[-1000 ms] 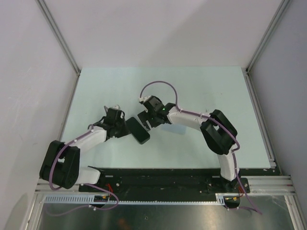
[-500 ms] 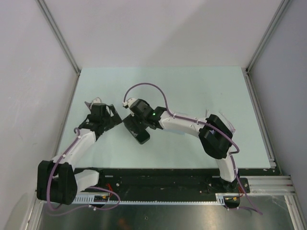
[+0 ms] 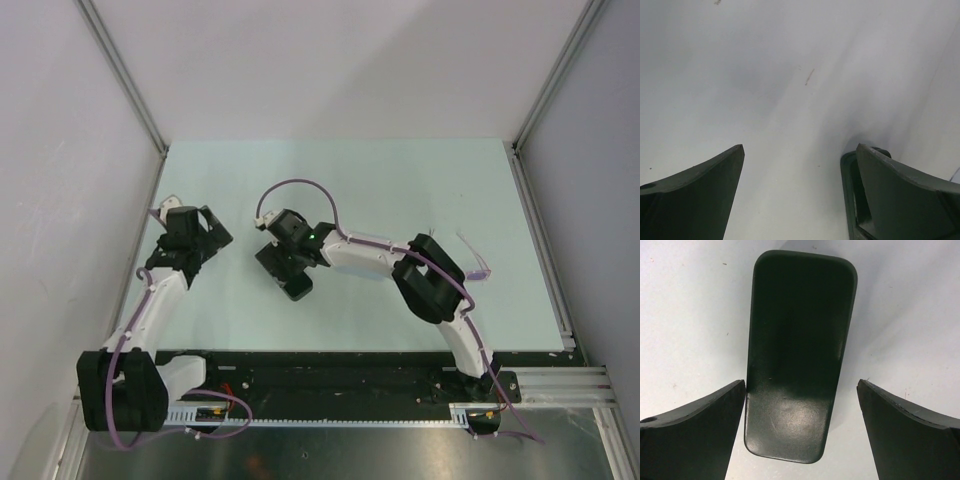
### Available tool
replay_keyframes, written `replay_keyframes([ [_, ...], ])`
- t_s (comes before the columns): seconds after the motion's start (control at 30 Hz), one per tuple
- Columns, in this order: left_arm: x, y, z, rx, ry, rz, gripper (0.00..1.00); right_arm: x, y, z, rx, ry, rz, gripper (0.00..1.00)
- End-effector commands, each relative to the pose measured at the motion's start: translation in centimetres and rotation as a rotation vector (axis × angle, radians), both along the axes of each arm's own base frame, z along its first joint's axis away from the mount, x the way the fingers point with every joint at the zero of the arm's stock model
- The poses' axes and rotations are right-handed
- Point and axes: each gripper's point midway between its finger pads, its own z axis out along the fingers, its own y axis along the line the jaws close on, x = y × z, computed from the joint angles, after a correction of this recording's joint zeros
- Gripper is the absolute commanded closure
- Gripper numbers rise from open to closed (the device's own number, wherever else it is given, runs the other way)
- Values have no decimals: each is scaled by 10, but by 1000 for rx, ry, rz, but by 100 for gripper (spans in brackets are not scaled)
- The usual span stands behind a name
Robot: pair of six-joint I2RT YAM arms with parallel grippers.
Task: Organize the sunglasses
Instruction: Pick up the sunglasses case from the center of the board.
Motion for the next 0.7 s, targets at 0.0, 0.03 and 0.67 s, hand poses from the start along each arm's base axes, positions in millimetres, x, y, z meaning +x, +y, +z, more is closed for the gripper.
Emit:
replay_keyframes([
  [0.0, 7, 13, 12, 4, -20, 42, 0, -3, 3, -8, -17, 26, 20, 0],
  [0.03, 7, 14, 13, 10, -18, 39, 0, -3, 3, -8, -18, 27, 20, 0],
  [0.67, 14, 5, 18, -19, -17, -44, 0, 13, -2, 4, 41, 92, -48, 48],
])
